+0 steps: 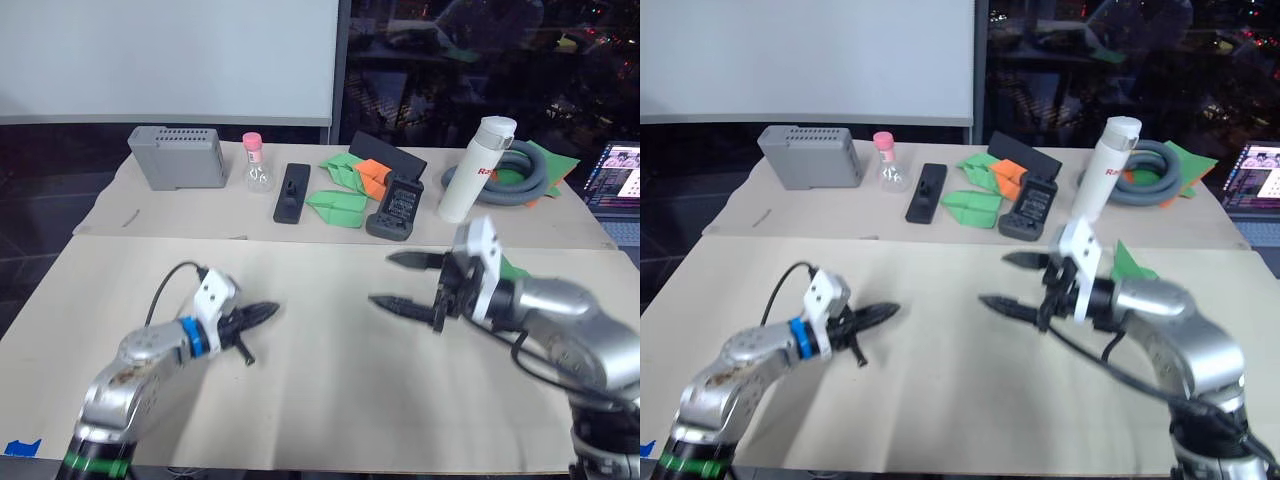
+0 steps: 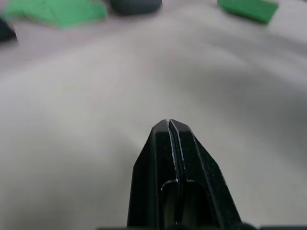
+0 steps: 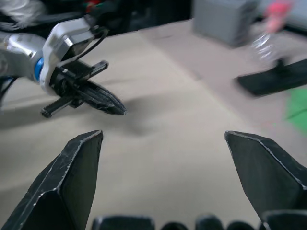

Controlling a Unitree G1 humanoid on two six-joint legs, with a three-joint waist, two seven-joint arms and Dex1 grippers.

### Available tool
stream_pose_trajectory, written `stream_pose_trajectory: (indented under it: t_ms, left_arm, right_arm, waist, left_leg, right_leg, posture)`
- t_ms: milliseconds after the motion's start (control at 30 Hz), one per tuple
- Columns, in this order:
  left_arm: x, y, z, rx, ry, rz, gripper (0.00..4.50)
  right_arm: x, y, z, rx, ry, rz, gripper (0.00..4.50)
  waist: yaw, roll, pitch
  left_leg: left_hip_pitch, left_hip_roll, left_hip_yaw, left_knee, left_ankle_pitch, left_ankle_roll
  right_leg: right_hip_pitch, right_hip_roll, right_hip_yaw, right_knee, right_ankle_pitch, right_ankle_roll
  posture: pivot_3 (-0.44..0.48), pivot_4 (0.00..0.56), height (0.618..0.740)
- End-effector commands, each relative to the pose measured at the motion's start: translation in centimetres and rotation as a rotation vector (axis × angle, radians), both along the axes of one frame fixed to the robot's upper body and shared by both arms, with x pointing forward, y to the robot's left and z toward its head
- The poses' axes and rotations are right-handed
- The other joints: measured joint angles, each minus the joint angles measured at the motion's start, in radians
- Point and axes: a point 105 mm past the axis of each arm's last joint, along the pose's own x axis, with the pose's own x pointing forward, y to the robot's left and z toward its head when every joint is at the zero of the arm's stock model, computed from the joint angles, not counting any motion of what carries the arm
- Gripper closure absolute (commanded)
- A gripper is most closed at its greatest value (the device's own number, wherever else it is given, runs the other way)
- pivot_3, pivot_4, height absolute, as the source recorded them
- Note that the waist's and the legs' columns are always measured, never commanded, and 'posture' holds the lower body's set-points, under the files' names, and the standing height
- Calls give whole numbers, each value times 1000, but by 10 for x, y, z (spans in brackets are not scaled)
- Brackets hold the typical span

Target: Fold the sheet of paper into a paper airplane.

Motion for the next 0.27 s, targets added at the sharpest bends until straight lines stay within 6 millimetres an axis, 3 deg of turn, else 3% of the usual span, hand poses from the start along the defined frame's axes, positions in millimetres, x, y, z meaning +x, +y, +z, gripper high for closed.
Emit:
stream_pose_trajectory:
  t_ms: [33,133,267]
  left_arm:
    - [-9,1,10,-30,-52,15,4500]
    - [-12,9,-2,-25,-44,82,4500]
    - [-13,11,-15,8,-41,101,4500]
  right_arm:
    - [0,-3,-16,-69,-64,-26,21]
    - [5,-13,-43,-105,-41,-84,21]
    - [12,-21,-54,-97,-49,-133,21]
  waist:
    - [6,0,0]
    - [7,0,0]
    - [7,0,0]
  left_leg:
    - [0,0,0,0,0,0]
    - [2,0,0,0,0,0]
    - [4,1,0,0,0,1]
  right_leg:
    - [1,0,0,0,0,0]
    - [2,0,0,0,1,-1]
    - [2,2,0,1,1,-2]
  posture:
    - [0,150,740]
    - [0,150,740]
    - [0,150,740]
